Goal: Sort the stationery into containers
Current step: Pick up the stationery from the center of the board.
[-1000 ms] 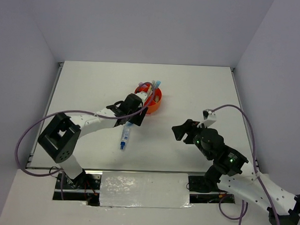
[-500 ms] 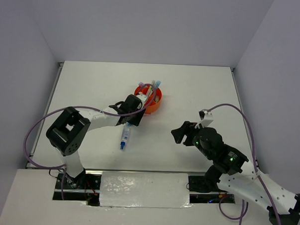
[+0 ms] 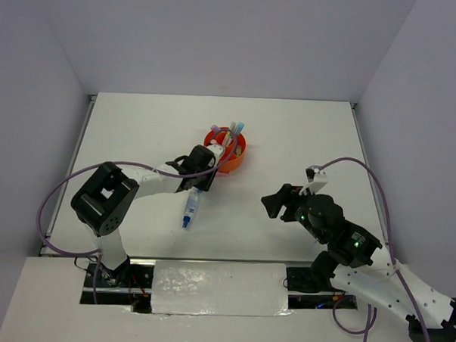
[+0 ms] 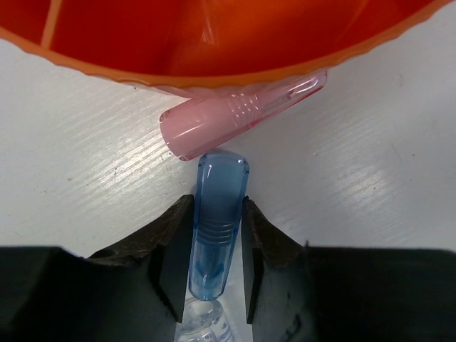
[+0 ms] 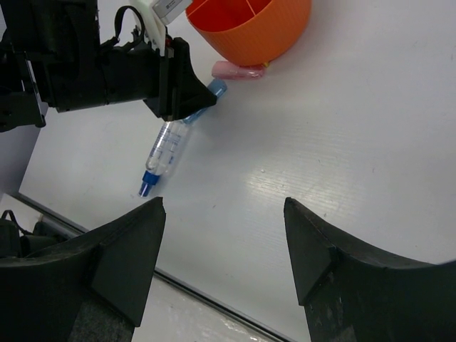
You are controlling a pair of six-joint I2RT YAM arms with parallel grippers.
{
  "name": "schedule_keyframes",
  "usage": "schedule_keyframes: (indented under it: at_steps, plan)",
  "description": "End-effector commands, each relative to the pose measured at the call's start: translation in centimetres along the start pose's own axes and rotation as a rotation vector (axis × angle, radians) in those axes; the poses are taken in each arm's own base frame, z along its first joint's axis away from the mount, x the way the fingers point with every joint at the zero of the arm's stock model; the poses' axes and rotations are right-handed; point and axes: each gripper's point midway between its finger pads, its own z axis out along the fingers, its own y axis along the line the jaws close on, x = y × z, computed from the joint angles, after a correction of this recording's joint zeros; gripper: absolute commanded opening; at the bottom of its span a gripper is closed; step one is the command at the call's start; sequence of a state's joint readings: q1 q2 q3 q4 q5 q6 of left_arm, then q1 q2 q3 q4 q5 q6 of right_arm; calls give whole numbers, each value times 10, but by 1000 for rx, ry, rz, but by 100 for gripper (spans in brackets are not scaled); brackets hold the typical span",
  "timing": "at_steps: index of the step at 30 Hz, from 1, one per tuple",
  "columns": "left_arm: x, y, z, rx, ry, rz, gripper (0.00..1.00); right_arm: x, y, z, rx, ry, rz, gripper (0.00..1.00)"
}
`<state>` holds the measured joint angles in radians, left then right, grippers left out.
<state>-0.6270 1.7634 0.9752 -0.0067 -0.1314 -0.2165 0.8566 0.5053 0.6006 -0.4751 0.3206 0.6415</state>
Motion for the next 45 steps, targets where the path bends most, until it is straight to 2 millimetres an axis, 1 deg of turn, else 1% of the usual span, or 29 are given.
schedule_keyframes:
  at_steps: [1, 2, 3, 7, 14, 19, 22, 23, 25, 26, 27, 28, 29, 30, 31, 32, 33, 34, 35, 36, 37, 38, 39, 40, 41, 42, 43, 44, 45]
  plan:
    - [-3, -6, 0, 25, -20, -13, 34, -16, 8, -9, -23, -37, 5, 74]
    - [-3, -7, 0, 26, -23, -14, 32, -17, 7, -9, -22, -39, 6, 74]
    - [-5, -9, -2, 29, -30, -13, 26, -17, 8, -9, -25, -40, 7, 74]
    - [-11, -16, -7, 35, -51, -7, 18, -17, 8, -9, -27, -39, 9, 74]
    - [-20, -37, -19, 68, -88, 9, 15, -17, 10, -10, -34, -34, 6, 74]
    - [-27, -52, -30, 75, -108, 27, 11, -16, 9, -9, -28, -36, 9, 74]
    - [-34, -63, -41, 94, -139, 37, 5, -17, 3, -8, -4, -52, 25, 74]
    - [-40, -65, -48, 102, -160, 36, 3, -18, 1, -8, 6, -63, 33, 74]
    - [-40, -76, -58, 123, -177, 51, 0, -21, -4, -7, 30, -89, 63, 74]
    - [-48, -80, -69, 140, -213, 48, 0, -23, -3, -8, 25, -103, 88, 74]
    - [-44, -88, -76, 164, -224, 66, 0, -24, -1, -7, 12, -119, 103, 74]
    - [-52, -93, -90, 188, -271, 68, 0, -27, 1, -8, -3, -132, 121, 74]
    - [-51, -99, -96, 219, -299, 75, 0, -28, 3, -7, -10, -140, 147, 74]
    - [-53, -109, -106, 258, -331, 86, 0, -30, 5, -6, -20, -155, 167, 74]
    - [-62, -114, -124, 299, -394, 81, 0, -32, 6, -5, -24, -163, 183, 74]
    - [-58, -121, -131, 352, -428, 91, 0, -32, 8, -4, -27, -166, 211, 74]
    - [-61, -126, -140, 386, -463, 94, 0, -37, 14, -3, -52, -185, 233, 74]
    - [-65, -132, -158, 426, -518, 99, 0, -31, 18, 3, -68, -160, 236, 74]
    - [-58, -134, -160, 441, -526, 108, 0, -30, 22, 6, -82, -153, 253, 73]
    - [-62, -141, -170, 471, -568, 111, 0, -34, 32, 9, -118, -159, 264, 73]
    - [-66, -142, -180, 481, -600, 114, 0, -26, 39, 17, -135, -115, 259, 73]
    - [-65, -143, -183, 480, -618, 123, 0, -29, 47, 20, -157, -118, 265, 73]
    - [-64, -147, -189, 498, -633, 133, 0, -21, 49, 30, -149, -82, 258, 72]
    - [-64, -149, -191, 504, -639, 137, 0, -20, 55, 34, -165, -68, 256, 72]
    - [-65, -149, -194, 507, -645, 140, 0, -21, 66, 36, -214, -60, 263, 70]
    - [-64, -152, -196, 517, -648, 145, 0, -17, 71, 41, -224, -39, 257, 68]
    - [-64, -152, -196, 516, -649, 149, 0, -15, 78, 41, -257, -25, 256, 65]
    - [-64, -153, -197, 516, -649, 149, 0, -11, 80, 45, -259, -10, 255, 65]
    - [-64, -152, -196, 513, -649, 150, 0, -12, 84, 45, -272, -12, 259, 64]
